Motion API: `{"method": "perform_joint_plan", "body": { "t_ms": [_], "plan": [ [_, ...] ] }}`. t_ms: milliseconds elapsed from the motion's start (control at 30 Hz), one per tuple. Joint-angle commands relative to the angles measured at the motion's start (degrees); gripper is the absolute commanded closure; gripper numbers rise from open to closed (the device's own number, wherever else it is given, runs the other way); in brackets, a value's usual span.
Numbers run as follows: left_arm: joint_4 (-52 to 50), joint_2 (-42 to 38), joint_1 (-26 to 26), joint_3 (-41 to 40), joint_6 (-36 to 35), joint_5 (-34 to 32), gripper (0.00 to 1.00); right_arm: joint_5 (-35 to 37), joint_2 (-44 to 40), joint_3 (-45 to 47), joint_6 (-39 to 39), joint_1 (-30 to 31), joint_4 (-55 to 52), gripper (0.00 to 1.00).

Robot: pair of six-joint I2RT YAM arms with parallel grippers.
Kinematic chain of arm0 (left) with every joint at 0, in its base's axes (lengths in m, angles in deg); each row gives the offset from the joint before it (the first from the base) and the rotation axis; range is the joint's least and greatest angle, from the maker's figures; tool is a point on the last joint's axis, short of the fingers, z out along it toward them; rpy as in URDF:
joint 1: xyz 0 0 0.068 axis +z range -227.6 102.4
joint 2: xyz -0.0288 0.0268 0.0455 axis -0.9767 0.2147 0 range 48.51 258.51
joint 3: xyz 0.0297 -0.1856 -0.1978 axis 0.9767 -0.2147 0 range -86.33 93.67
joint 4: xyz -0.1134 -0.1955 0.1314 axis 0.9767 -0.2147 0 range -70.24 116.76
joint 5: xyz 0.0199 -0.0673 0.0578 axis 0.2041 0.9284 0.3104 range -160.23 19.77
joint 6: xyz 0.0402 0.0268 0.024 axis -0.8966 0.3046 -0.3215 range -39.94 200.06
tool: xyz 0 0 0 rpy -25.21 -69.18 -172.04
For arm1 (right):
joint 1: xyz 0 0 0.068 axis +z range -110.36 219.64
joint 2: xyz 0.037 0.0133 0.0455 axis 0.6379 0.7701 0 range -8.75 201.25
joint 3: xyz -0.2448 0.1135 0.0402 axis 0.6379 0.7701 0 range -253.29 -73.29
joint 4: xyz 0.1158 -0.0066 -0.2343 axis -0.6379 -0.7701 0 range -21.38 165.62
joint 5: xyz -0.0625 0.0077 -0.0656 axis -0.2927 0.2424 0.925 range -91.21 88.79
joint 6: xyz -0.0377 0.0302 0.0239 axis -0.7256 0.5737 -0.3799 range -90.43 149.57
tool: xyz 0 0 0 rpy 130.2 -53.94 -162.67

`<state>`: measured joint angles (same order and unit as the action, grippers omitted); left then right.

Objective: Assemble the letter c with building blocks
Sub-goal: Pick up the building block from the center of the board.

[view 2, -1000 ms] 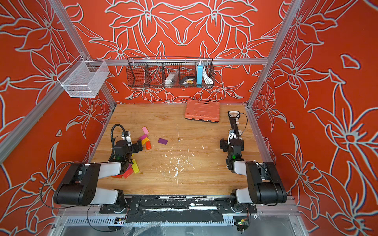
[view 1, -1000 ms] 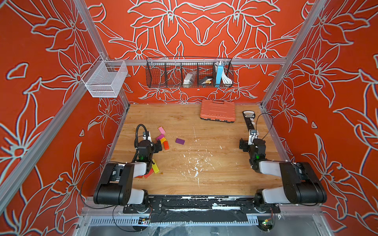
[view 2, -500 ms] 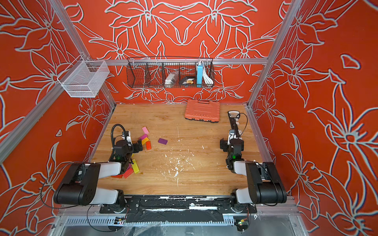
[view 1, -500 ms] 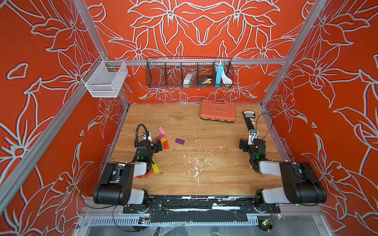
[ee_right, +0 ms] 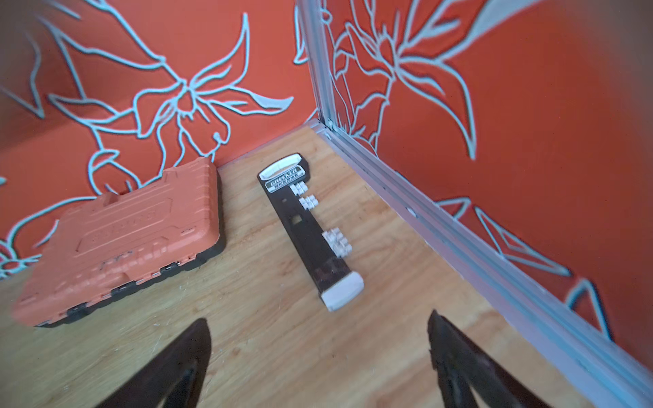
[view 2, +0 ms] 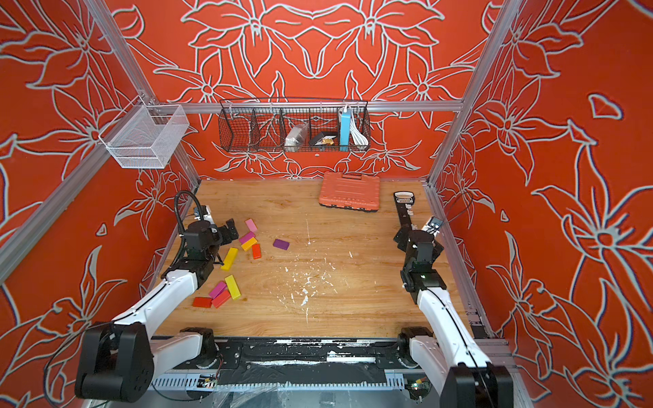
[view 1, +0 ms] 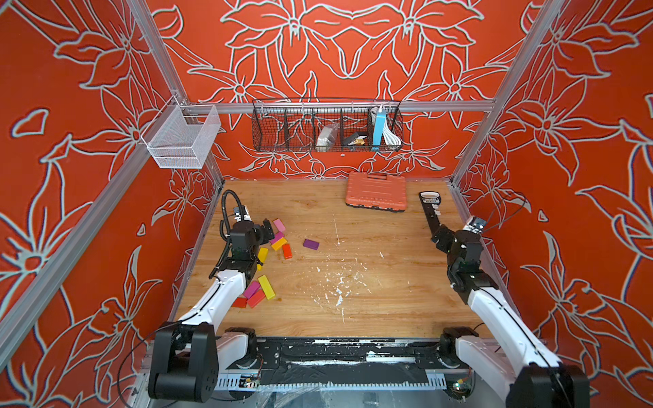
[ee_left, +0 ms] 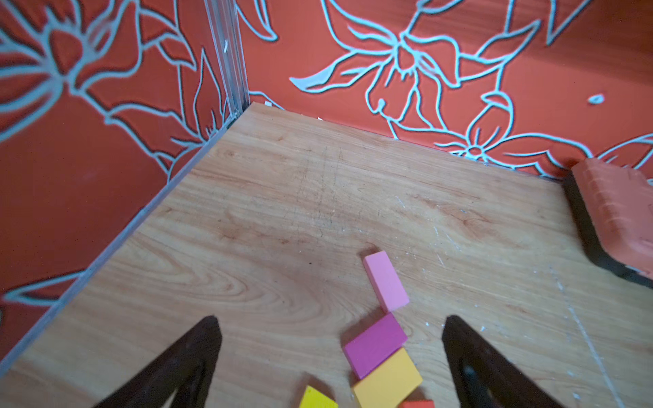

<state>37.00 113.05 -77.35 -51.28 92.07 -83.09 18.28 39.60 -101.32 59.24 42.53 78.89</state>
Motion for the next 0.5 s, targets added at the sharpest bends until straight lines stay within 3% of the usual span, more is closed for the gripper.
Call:
{"method": "perform_joint_plan", "body": {
  "t_ms": [0, 100, 300, 367, 467],
  "plan": [
    [-17.2, -3.0, -0.51, 4.19, 10.82, 2.39, 0.02, -4.27, -5.69, 0.46, 7.82, -0.12, -9.22, 0.02],
    [-23.98, -4.31, -0.72, 7.42, 14.89, 8.36, 0.02, -12.33, -4.02, -4.91, 5.86, -0.09, -16.74, 0.02],
    [-31.19, -0.62, -5.63, 13.4, 15.14, 15.12, 0.02, -34.63, 10.96, -14.49, 4.22, 1.15, -25.54, 0.02],
    [-33.61, 2.34, -8.19, 15.88, 14.49, 15.5, 0.02, -36.78, 14.9, -16.62, 2.97, 4.08, -27.18, 0.02],
    [-36.72, 7.55, -12.07, 19.57, 13.26, 14.98, 0.02, -32.63, 18.12, -19.54, 0.61, 10.42, -30.47, 0.02]
  ]
}}
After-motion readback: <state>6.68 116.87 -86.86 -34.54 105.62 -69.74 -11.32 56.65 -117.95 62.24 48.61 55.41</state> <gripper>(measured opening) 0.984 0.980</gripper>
